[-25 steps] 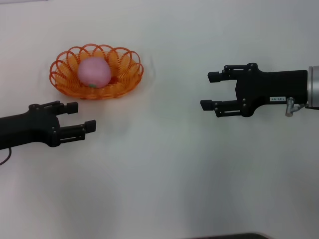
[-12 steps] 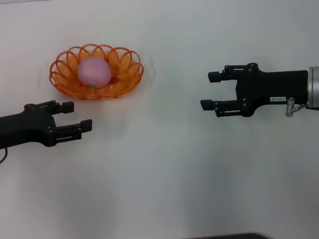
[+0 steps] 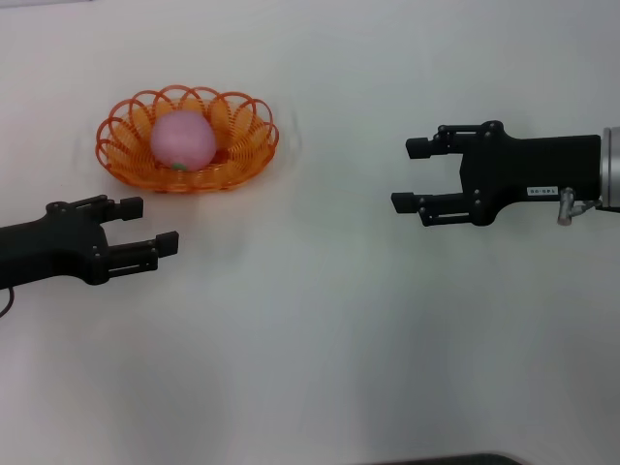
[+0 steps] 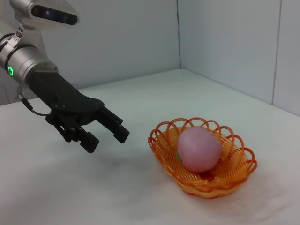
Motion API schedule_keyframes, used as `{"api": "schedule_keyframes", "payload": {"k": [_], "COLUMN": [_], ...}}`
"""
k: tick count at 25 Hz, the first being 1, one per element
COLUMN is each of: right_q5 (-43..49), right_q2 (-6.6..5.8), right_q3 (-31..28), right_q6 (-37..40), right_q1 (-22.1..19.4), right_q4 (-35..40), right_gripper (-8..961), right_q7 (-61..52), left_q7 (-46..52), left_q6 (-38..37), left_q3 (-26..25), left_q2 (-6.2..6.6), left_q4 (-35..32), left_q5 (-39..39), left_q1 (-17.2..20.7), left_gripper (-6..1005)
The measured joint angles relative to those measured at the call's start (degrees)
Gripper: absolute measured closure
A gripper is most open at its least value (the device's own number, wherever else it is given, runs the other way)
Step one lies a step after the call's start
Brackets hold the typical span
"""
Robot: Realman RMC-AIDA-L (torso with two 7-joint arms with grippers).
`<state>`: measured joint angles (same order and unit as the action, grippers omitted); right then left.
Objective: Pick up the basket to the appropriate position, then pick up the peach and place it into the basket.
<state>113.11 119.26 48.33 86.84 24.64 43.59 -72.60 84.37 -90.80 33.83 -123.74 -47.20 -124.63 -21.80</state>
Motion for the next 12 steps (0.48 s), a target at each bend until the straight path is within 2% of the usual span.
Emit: {"api": "schedule_keyframes", "payload": {"k": [12], "right_q5": [0.1], "right_q2": [0.00], "right_q3": [0.0], "right_q6": [0.0], "right_q1": [0.2], "right_q4": [-0.3], "right_gripper": [178], "right_q7": [0.1], "left_q7": [0.0], "left_q6": [0.0], "left_q3": [0.0], "left_q2": [0.00], "left_q4": [0.0], "left_q5": [0.0], "left_q1": [0.0], "left_gripper": [201]}}
